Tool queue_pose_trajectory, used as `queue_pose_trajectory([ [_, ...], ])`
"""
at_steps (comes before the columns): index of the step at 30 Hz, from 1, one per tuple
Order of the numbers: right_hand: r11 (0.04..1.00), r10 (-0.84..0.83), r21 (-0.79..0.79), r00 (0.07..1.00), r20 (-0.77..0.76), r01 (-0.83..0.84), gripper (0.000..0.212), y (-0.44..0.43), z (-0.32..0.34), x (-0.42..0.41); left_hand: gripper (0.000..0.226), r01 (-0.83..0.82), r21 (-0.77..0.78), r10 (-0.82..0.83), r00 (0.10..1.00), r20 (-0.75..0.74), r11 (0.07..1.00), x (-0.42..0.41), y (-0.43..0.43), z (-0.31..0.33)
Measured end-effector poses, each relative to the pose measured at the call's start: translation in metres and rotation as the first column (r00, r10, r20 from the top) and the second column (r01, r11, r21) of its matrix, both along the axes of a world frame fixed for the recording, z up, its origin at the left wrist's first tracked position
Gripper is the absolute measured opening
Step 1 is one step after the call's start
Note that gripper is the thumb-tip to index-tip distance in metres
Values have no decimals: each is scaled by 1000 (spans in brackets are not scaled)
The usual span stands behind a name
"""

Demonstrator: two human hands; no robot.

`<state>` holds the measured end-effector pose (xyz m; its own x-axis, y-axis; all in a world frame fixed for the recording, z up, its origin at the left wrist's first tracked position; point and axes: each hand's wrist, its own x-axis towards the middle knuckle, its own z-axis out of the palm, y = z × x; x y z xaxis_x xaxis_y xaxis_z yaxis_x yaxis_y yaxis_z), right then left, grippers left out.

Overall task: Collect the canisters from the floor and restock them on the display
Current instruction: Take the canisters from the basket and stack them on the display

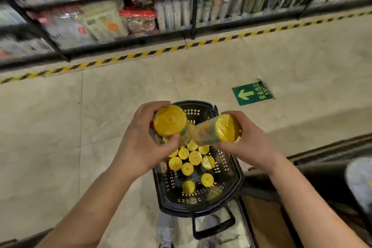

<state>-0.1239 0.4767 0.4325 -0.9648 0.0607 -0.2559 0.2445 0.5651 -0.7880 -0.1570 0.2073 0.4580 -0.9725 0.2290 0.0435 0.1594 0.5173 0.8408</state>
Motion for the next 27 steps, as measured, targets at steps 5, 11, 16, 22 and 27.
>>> queue_pose_trajectory([
  [5, 966, -178, -227, 954, -241, 123, 68, 4, 156, 24, 66, 56, 208, -42, 997, -68, 977, 4, 7, 129],
  [11, 836, -397, -527, 831, -390, 152, 61, 5, 297, 67, 59, 128, 535, -72, 990, -125, 835, 20, 37, 261],
  [16, 850, -455, -490, 741, -495, 194, 54, 17, 363, 111, 64, 222, 612, -154, 975, -163, 759, 37, 66, 331],
  [22, 825, -557, -443, 637, -533, 351, 59, 32, 380, 163, 68, 392, 583, -343, 918, -199, 711, 60, 105, 359],
  [27, 741, -665, -392, 513, -543, 545, 51, 35, 386, 224, 60, 527, 549, -514, 835, -194, 649, 81, 139, 361],
])
